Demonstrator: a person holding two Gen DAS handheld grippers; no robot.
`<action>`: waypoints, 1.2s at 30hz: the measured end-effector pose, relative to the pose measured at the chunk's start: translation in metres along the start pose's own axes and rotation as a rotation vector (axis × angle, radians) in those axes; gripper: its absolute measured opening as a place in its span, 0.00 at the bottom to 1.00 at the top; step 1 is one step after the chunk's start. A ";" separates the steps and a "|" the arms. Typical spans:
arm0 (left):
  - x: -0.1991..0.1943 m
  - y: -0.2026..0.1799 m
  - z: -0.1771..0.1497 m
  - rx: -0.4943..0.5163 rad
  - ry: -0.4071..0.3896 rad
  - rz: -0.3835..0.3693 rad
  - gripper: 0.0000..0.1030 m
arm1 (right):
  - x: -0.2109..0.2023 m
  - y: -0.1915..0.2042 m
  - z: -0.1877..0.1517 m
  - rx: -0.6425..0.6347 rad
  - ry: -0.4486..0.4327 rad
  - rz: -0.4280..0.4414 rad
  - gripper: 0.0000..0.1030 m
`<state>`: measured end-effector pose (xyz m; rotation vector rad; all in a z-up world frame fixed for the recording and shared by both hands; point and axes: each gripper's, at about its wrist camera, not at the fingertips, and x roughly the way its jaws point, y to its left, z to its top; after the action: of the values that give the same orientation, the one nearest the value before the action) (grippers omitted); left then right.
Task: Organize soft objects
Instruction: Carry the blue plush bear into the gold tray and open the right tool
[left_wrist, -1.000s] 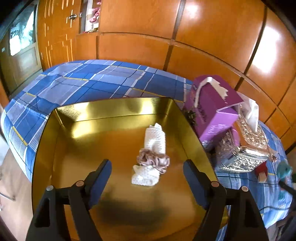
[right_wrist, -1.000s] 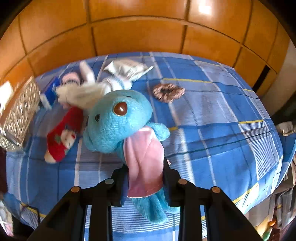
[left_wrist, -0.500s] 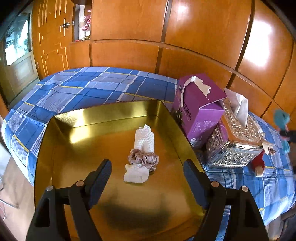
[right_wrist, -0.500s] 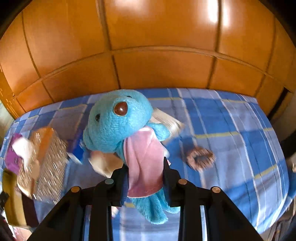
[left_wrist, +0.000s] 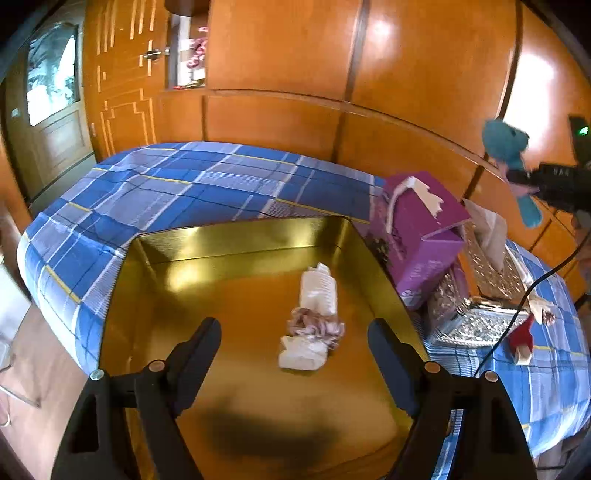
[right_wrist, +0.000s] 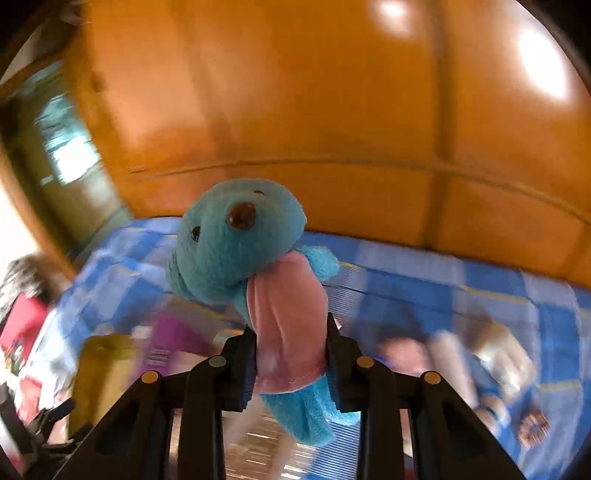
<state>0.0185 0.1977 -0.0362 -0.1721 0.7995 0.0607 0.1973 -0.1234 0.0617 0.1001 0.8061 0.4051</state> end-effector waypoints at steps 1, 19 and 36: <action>-0.001 0.002 0.000 -0.005 -0.003 0.005 0.80 | 0.001 0.014 0.002 -0.035 -0.009 0.042 0.30; -0.038 0.079 0.012 -0.194 -0.135 0.223 0.87 | 0.032 0.180 -0.123 -0.391 0.278 0.301 0.31; -0.040 0.066 0.011 -0.125 -0.162 0.245 0.89 | 0.139 0.221 -0.106 -0.286 0.347 0.133 0.42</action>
<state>-0.0096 0.2645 -0.0089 -0.1842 0.6517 0.3525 0.1379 0.1268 -0.0533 -0.1896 1.0769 0.6711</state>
